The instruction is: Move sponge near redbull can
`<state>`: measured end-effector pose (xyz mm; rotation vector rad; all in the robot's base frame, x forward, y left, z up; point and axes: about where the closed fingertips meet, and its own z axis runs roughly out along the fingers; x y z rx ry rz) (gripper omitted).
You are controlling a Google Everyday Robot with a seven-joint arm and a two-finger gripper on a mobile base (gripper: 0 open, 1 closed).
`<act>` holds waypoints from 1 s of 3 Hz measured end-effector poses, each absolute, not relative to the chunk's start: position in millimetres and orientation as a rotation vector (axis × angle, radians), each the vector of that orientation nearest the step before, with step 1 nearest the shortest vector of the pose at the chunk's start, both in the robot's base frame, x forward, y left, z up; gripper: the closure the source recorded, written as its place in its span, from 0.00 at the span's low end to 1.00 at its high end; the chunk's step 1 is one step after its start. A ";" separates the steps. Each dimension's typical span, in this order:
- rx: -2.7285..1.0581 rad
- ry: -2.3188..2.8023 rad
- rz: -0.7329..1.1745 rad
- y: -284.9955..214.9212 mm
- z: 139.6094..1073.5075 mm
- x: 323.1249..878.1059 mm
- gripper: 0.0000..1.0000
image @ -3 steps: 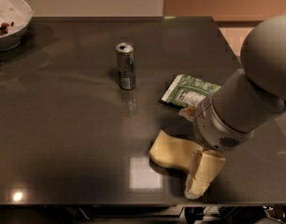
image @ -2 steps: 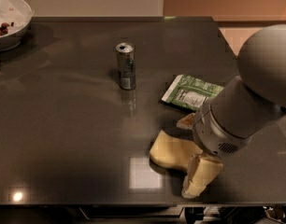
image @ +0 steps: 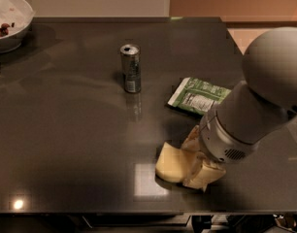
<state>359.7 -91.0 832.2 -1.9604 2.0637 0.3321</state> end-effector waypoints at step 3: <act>-1.937 2.082 0.254 -43.3 856.7 441.5 1.00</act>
Offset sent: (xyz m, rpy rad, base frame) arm 0.0874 0.0464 0.0322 -0.0582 -0.0480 -0.0272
